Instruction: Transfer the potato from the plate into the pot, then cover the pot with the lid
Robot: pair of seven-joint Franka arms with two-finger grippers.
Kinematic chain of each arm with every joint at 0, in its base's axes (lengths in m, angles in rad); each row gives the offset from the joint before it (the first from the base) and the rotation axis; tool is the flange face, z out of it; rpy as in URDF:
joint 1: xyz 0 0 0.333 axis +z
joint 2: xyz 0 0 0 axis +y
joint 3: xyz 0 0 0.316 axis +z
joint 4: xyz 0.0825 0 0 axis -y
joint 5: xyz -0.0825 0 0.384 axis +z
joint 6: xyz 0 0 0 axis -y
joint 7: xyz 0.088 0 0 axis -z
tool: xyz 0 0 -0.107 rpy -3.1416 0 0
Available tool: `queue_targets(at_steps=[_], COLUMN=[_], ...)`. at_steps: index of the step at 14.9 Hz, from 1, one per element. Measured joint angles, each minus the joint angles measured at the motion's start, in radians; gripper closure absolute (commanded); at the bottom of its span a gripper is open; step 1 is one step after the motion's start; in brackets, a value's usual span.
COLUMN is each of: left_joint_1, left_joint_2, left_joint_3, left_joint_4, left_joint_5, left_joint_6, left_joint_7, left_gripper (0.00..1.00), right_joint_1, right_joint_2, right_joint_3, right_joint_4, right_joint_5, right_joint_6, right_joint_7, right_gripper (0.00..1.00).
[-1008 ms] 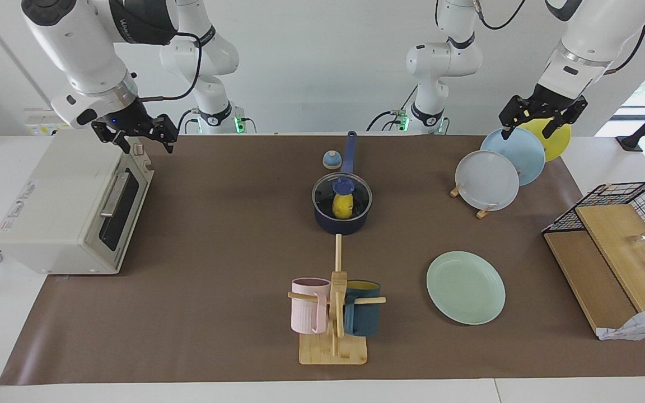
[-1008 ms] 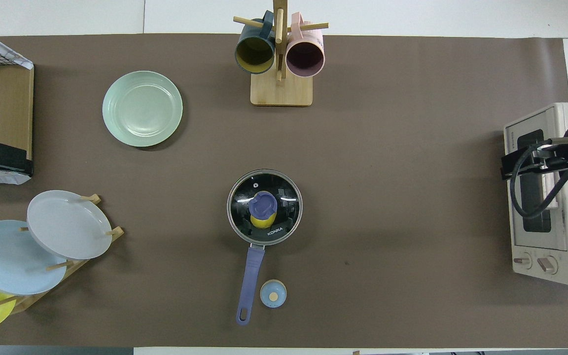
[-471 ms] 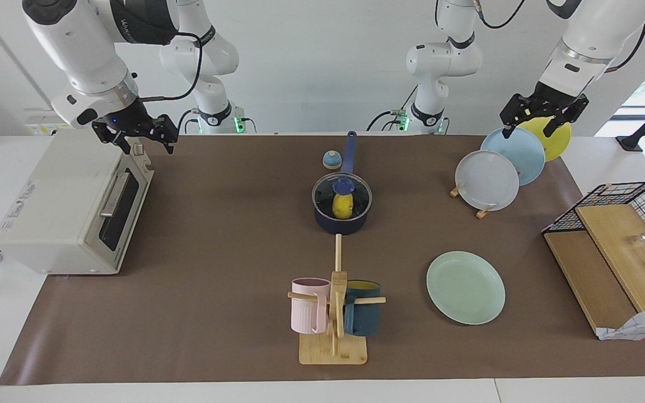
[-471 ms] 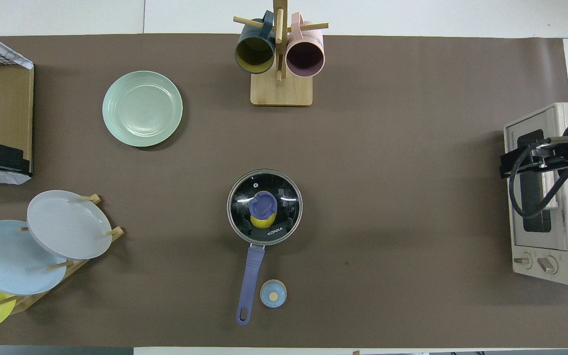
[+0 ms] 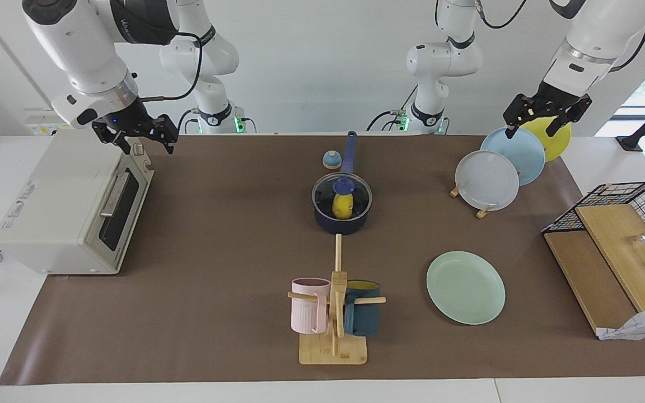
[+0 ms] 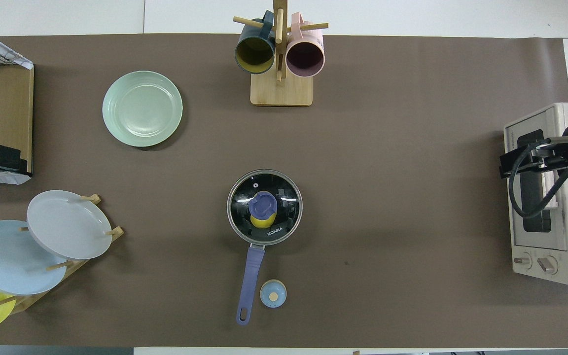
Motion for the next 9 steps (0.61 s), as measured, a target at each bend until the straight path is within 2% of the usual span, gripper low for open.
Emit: queue_targets(at_steps=[9], left_joint_1=[0.001], left_joint_2=[0.0], left_joint_3=[0.0], left_joint_4=[0.0], left_joint_5=[0.0], left_joint_6=[0.0], left_joint_7=[0.0], left_gripper=[0.0], right_joint_1=[-0.001], right_joint_2=[0.0], right_joint_3=[0.0], right_joint_4=[-0.001], right_joint_5=[0.0], right_joint_6=[-0.015], right_joint_7=[0.0], right_gripper=[0.0])
